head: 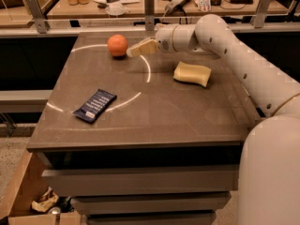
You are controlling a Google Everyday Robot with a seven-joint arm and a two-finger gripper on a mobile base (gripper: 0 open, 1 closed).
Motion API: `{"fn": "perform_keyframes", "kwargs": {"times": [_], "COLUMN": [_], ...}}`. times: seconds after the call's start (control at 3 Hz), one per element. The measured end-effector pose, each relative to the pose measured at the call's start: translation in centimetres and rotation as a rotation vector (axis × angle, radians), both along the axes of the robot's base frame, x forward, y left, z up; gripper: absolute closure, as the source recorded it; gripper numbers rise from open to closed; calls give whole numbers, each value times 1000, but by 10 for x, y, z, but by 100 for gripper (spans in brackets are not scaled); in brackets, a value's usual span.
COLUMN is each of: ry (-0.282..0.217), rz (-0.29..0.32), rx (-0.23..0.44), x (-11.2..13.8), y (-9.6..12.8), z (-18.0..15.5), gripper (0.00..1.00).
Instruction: Move orange near rxbar blueberry
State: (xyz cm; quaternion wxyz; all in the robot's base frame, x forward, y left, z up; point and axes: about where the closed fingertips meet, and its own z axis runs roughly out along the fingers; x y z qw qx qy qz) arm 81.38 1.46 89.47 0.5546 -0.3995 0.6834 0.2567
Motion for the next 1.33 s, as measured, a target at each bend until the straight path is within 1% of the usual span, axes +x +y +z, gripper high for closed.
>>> {"fn": "perform_keyframes", "kwargs": {"times": [0.33, 0.67, 1.0, 1.33], "ry": [25, 35, 17, -15], "rz": [27, 48, 73, 80], "rx": [-3, -19, -40, -45], "x": [-1, -4, 1, 15], "y": [26, 50, 72, 88], "z": [-4, -15, -26, -30], "gripper": [0, 0, 0, 16]}}
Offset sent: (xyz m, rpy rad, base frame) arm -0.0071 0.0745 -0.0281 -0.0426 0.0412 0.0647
